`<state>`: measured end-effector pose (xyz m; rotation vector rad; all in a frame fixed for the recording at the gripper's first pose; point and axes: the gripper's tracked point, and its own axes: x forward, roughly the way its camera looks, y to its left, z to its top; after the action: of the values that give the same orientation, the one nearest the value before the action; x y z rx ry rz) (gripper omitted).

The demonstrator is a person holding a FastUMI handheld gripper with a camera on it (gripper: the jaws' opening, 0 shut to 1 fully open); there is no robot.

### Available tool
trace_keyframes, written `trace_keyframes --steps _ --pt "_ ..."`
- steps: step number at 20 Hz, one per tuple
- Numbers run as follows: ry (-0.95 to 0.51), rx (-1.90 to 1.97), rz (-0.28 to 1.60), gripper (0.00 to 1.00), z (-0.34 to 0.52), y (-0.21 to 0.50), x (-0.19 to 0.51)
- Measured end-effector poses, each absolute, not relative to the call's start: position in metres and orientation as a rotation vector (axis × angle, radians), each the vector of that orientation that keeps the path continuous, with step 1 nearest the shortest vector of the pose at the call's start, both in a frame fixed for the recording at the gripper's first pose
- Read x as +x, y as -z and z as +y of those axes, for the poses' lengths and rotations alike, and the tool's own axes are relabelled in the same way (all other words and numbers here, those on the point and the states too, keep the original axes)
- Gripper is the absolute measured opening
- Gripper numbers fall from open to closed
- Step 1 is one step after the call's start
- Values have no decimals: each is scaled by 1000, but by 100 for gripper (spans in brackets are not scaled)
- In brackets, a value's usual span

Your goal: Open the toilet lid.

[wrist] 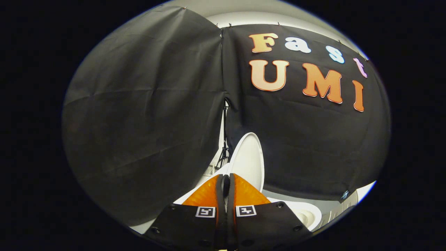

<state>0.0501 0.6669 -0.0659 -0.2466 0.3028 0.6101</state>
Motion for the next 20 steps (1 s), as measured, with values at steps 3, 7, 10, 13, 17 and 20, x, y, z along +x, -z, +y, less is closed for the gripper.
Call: trace_keyframes --steps 3,7,10,13,17,20 --pt "-613 -289 307 8 685 72 47" --pt "-579 -389 264 8 691 74 46" --pt "-529 -372 258 9 682 70 47" --pt "-584 -265 288 22 688 78 44" --pt "-651 -149 345 59 685 76 45" --pt "-664 -112 312 96 678 58 48"
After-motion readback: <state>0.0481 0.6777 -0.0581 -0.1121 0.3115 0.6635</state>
